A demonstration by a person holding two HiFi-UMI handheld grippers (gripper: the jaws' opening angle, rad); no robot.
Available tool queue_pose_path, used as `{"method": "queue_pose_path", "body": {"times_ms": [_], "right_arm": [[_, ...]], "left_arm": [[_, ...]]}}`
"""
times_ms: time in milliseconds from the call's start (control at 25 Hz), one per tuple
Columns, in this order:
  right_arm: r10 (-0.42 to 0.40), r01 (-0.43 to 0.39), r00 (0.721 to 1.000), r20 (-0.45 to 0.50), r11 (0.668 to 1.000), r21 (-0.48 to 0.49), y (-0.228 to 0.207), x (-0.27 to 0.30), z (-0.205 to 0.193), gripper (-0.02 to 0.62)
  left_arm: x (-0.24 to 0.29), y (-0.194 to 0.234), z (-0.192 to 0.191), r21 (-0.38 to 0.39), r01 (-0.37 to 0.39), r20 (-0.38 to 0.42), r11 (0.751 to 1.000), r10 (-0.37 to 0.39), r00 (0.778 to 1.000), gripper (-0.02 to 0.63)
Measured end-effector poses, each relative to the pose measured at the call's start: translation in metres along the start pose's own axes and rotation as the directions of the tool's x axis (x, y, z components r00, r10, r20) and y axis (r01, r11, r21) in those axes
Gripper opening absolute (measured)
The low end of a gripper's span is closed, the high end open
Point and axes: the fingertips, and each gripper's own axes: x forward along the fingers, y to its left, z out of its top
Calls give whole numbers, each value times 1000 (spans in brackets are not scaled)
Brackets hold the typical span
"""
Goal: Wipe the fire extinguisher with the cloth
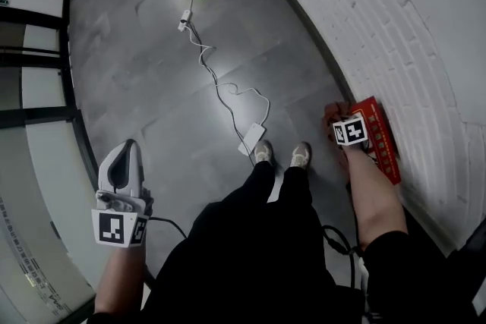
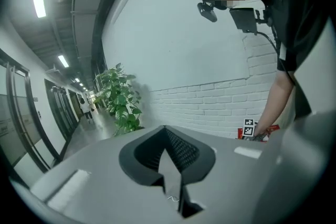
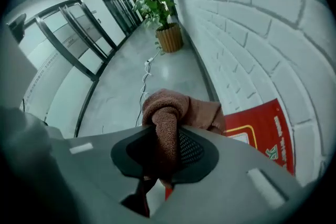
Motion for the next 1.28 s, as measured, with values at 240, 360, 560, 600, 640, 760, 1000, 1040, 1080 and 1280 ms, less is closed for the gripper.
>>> {"method": "queue_pose_path", "body": {"times_ms": [240, 360, 560, 600, 640, 760, 1000, 1040, 1080, 1280], "right_arm": [[-46, 38, 998, 33, 980, 196, -6, -35, -92, 75], [-127, 118, 992, 9, 941, 316, -14, -71, -176, 75], [-216, 234, 972, -95, 832, 504, -17, -124, -302, 75], [-217, 254, 967, -133, 798, 546, -12, -129, -327, 75], [-210, 271, 962, -172, 765, 584, -5, -133, -352, 75], [-238, 300, 954, -183, 719, 627, 15, -147, -388, 77], [-379, 298, 924, 42, 785, 543, -17, -144, -263, 75], [-384, 284, 919, 85, 799, 530, -27, -141, -232, 76], [-381, 272, 917, 121, 816, 511, -36, -137, -203, 75], [-316, 257, 945, 89, 880, 399, -65, -100, -137, 77]], "left_arm": [[20, -13, 4, -14, 66, 42, 998, -66, 997, -2], [48, -39, 19, -12, 167, 80, 986, -166, 983, -2], [86, -94, 47, 18, 332, 129, 943, -332, 935, -2], [92, -103, 51, 31, 361, 135, 932, -362, 923, -2], [97, -110, 55, 46, 383, 141, 922, -386, 912, -2], [107, -126, 67, 81, 425, 161, 902, -432, 887, -2], [110, -137, 72, 87, 436, 155, 896, -444, 883, -2], [108, -134, 73, 91, 427, 155, 900, -436, 886, -2], [104, -130, 74, 96, 414, 156, 905, -425, 892, -2], [80, -90, 64, 82, 299, 126, 951, -308, 943, -2]]}}
